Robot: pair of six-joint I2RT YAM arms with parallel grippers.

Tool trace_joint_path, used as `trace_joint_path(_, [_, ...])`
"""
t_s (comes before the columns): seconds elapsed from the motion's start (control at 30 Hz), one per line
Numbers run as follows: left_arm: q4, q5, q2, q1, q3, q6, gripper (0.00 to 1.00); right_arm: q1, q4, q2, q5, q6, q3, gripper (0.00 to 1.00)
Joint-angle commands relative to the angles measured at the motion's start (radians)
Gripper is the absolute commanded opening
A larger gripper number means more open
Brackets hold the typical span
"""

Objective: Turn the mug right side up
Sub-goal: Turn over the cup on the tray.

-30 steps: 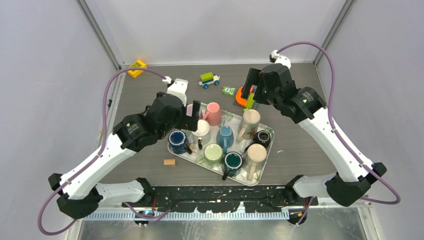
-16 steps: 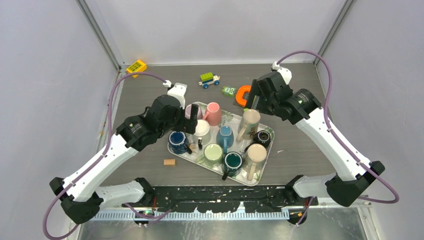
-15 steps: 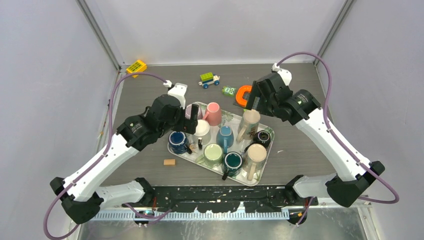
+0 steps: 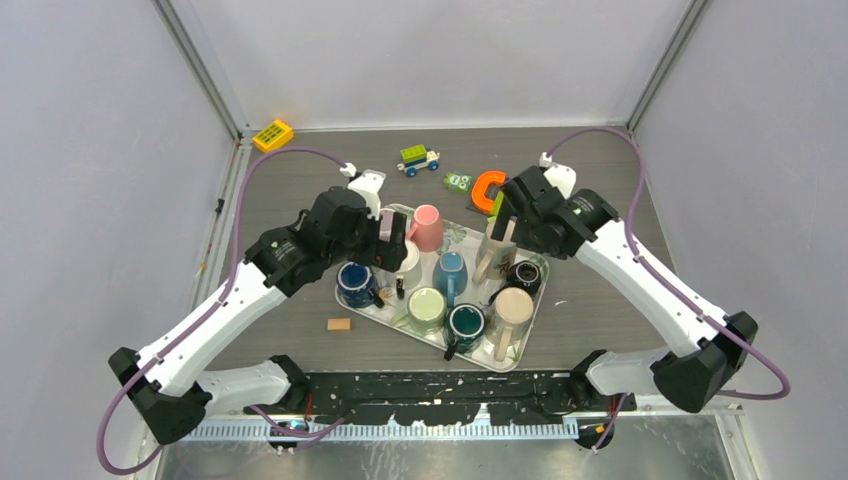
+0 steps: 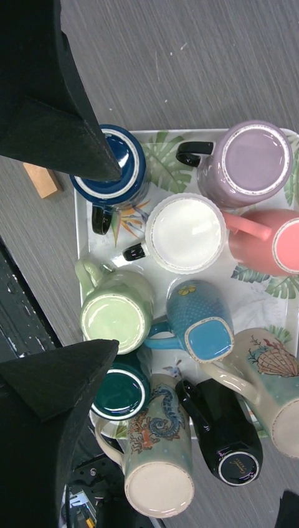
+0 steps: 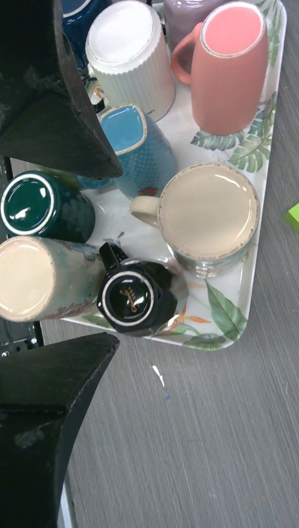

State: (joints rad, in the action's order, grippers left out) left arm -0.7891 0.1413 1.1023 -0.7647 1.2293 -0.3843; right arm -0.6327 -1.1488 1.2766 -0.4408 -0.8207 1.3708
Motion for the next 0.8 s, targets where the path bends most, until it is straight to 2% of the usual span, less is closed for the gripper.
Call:
trace_joint_path(0.0, [0.053, -0.044, -0.010, 0.007, -0.015, -0.013, 1.00, -0.041, 0.081, 0.057, -0.040, -0.058, -0.007, 0.97])
trace_joint_path(0.13, [0.051, -0.052, -0.023, 0.007, -0.030, -0.015, 1.00, -0.046, 0.153, 0.100, -0.025, -0.056, -0.025, 0.97])
trace_joint_path(0.3, [0.037, -0.045, -0.026, 0.008, -0.028, -0.011, 1.00, -0.032, 0.180, 0.178, -0.081, -0.013, 0.009, 1.00])
trace_joint_path(0.47, [0.028, -0.033, -0.035, 0.011, -0.028, -0.005, 1.00, 0.070, 0.251, 0.223, 0.063, 0.058, -0.009, 1.00])
trace_joint_path(0.77, [0.024, -0.019, -0.030, 0.021, -0.033, 0.002, 1.00, 0.083, 0.241, 0.319, 0.145, 0.114, 0.037, 1.00])
